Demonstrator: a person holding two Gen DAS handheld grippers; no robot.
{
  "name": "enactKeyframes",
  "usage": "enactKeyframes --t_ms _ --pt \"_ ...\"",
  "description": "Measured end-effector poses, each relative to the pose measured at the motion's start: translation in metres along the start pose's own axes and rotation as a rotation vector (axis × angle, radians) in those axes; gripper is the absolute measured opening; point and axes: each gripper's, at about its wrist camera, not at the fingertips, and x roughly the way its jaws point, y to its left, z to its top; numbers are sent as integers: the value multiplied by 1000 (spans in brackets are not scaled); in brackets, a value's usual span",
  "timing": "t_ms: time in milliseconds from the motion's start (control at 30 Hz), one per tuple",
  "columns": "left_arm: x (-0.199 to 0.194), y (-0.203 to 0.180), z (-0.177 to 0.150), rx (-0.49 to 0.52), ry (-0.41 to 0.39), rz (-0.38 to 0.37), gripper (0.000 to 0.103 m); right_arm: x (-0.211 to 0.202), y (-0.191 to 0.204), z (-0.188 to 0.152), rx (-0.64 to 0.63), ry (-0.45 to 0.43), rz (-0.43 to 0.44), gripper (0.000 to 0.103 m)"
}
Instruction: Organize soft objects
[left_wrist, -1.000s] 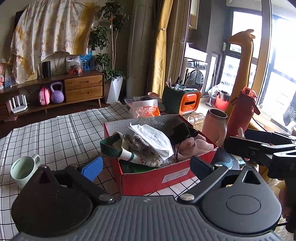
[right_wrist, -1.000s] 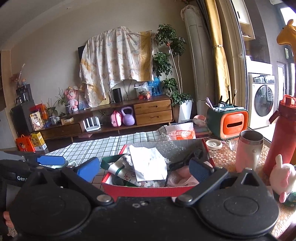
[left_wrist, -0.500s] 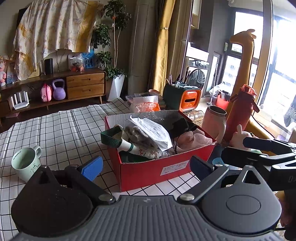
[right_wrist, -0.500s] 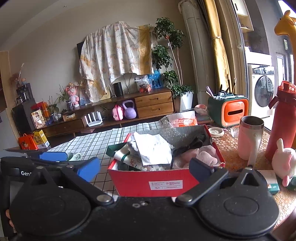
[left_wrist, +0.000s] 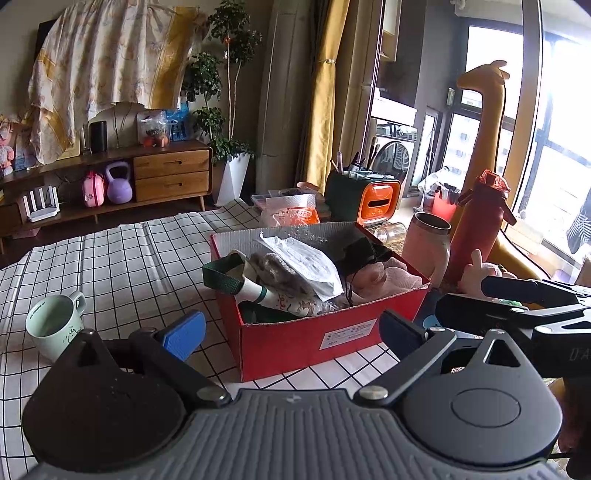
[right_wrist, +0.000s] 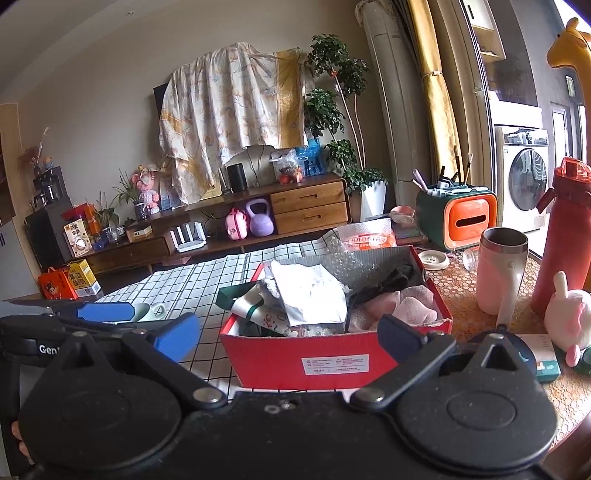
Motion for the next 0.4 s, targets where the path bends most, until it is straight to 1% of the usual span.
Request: enactKeyframes --t_ms 400 --pt "-5 1 -3 3 -7 8 101 -3 3 -6 9 5 -7 103"
